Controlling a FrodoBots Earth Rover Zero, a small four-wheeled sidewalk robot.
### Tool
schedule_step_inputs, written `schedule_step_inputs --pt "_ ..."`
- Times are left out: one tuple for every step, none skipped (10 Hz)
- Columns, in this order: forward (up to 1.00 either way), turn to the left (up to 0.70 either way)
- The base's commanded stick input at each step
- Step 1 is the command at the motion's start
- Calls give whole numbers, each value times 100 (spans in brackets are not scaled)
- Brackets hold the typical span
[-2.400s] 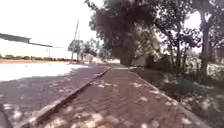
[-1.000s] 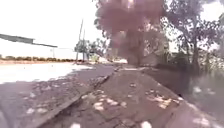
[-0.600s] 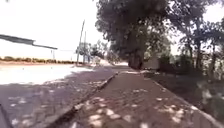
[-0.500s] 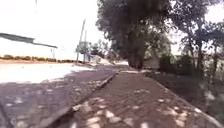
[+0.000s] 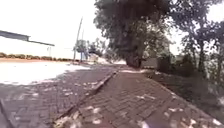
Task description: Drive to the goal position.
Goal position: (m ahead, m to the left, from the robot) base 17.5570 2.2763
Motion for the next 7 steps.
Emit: schedule_step_inputs --pt "85 -14" --pt "85 -34" --pt "85 -34" --pt "85 -34" --pt "85 -20" --pt "85 -4" --pt "85 0"
